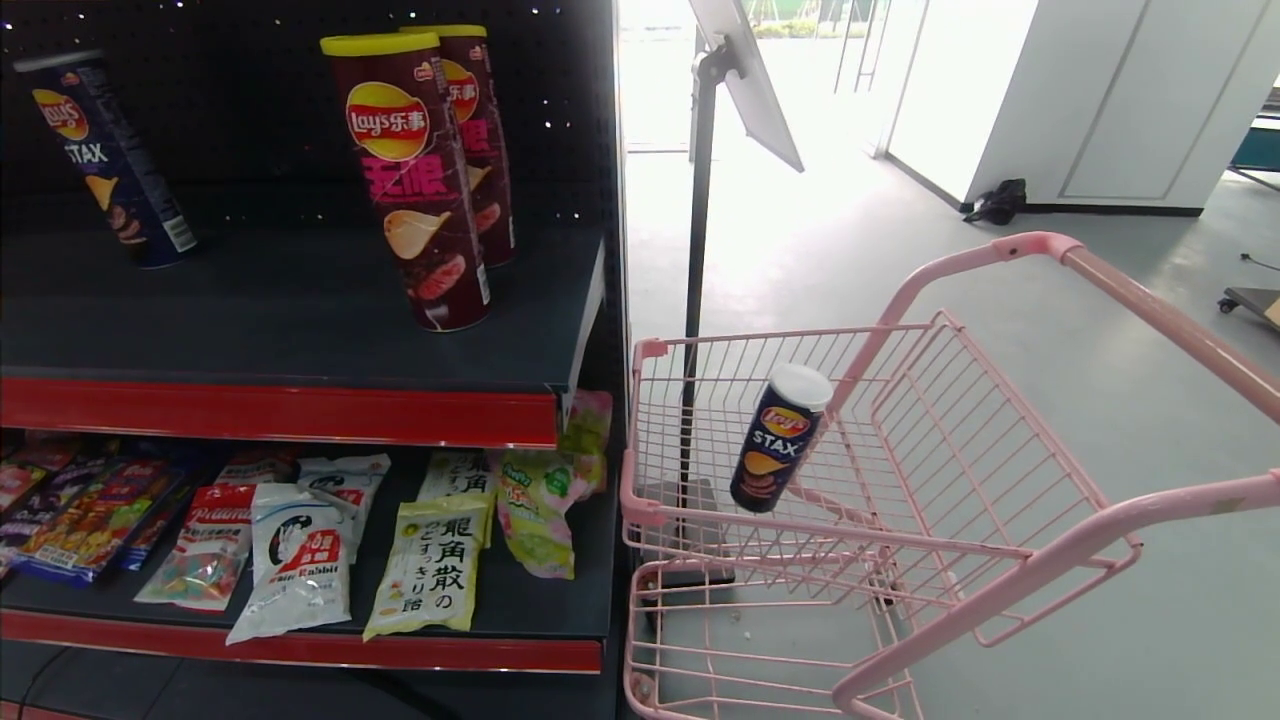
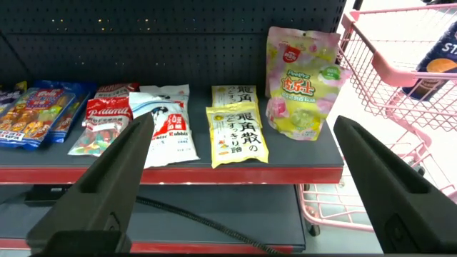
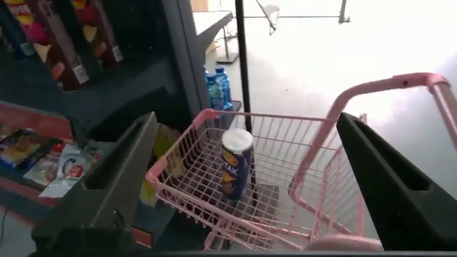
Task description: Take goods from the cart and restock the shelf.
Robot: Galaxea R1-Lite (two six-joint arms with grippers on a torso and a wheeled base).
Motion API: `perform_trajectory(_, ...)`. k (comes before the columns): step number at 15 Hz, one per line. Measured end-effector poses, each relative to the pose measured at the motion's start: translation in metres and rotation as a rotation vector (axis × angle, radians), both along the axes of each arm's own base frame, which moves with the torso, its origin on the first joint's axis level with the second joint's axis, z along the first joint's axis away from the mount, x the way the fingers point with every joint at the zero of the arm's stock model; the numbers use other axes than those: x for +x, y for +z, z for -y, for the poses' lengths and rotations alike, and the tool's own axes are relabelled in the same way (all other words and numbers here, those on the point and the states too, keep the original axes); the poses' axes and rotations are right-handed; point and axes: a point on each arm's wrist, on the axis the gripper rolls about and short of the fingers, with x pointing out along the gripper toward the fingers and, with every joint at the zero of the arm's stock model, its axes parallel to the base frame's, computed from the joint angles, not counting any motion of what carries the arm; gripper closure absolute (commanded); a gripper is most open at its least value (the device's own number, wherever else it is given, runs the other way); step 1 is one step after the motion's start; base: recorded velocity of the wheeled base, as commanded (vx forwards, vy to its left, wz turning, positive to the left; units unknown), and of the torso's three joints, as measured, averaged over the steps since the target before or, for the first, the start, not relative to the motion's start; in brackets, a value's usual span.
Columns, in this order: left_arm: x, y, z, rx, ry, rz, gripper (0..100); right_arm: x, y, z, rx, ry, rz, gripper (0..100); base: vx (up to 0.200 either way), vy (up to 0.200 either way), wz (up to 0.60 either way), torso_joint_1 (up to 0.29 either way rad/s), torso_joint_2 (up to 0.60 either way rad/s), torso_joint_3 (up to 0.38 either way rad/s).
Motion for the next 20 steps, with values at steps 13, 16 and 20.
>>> perform_trajectory(13,0.0,0.0,0.0,0.0,0.0,0.0,0,0.289,-0.098,0.004,-0.396,0.642,-0.12,0,0.0,0.0,0.0,0.0,0.0,0.0)
perform_trajectory(16,0.0,0.0,0.0,0.0,0.0,0.0,0,0.326,-0.126,-0.003,-0.386,0.678,-0.179,0,0.0,0.0,0.0,0.0,0.0,0.0)
perform_trajectory(20,0.0,0.0,0.0,0.0,0.0,0.0,0,0.352,-0.162,-0.006,-0.377,0.703,-0.242,0,0.0,0.0,0.0,0.0,0.0,0.0)
